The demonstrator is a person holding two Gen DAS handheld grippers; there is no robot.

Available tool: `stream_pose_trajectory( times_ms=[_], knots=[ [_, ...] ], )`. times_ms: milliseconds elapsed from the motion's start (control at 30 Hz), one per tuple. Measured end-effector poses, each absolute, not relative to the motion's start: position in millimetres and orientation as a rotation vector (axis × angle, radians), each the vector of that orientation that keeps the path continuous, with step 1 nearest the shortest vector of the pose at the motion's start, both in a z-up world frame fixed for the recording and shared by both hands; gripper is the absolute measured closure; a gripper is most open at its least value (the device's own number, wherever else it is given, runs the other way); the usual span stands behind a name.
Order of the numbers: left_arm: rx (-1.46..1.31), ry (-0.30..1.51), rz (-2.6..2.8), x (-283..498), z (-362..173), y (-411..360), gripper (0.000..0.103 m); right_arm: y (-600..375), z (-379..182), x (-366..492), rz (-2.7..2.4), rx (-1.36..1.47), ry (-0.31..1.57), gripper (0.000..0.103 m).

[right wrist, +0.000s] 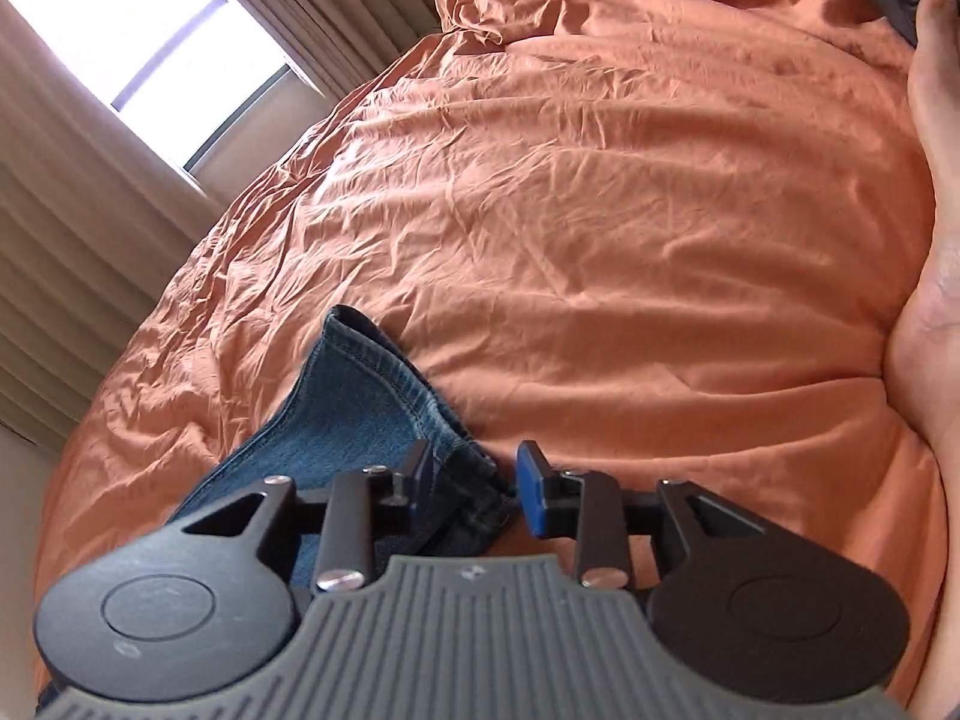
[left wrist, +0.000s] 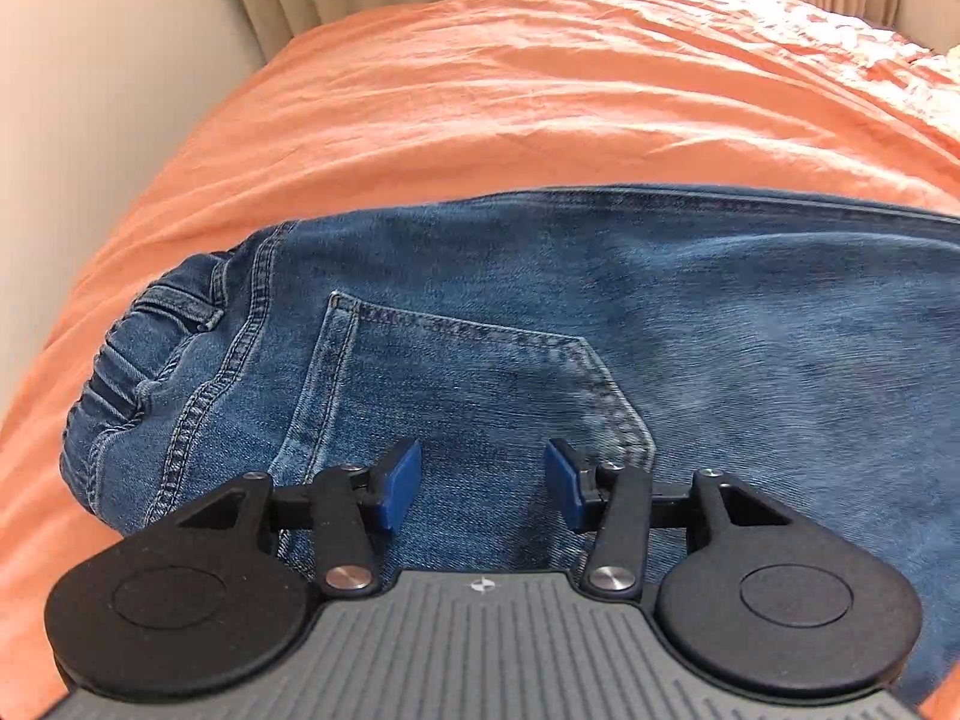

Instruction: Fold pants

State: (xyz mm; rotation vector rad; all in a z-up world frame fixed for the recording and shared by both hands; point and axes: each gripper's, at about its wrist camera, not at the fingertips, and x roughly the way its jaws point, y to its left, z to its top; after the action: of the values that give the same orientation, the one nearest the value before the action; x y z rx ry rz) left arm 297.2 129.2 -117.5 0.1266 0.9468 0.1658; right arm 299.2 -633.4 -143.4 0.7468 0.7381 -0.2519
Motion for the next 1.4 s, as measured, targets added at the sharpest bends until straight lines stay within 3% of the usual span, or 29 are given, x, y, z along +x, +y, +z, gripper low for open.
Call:
stream_pose_trajectory(
  times_ms=[433,667,933,1000,1067,1167,1233,1400],
  knots=[
    [0.264,0.876,-0.131,217,-86,84,0.046,-499,-139,276,0.026,0.479,0.84,0.074],
    [0.29,0.907,-0.199,171,-105,60,0.046,-386,-138,263,0.237,0.232,0.869,0.074],
    [0.238,0.796,-0.107,172,-129,33,0.046,-226,-134,240,0.53,-0.04,0.848,0.073],
    [0.202,0.767,-0.113,173,-127,35,0.056,-194,-134,234,0.58,-0.099,0.827,0.073],
    [0.169,0.767,-0.148,174,-125,37,0.08,-162,-133,227,0.626,-0.166,0.8,0.072],
    [0.166,0.753,-0.183,170,-120,36,0.094,-121,-134,223,0.683,-0.246,0.758,0.072],
    [0.139,0.751,-0.215,168,-115,41,0.101,-97,-137,225,0.709,-0.294,0.761,0.072],
    [0.072,0.781,-0.286,162,-103,55,0.103,-59,-140,236,0.751,-0.383,0.73,0.072]
  ],
)
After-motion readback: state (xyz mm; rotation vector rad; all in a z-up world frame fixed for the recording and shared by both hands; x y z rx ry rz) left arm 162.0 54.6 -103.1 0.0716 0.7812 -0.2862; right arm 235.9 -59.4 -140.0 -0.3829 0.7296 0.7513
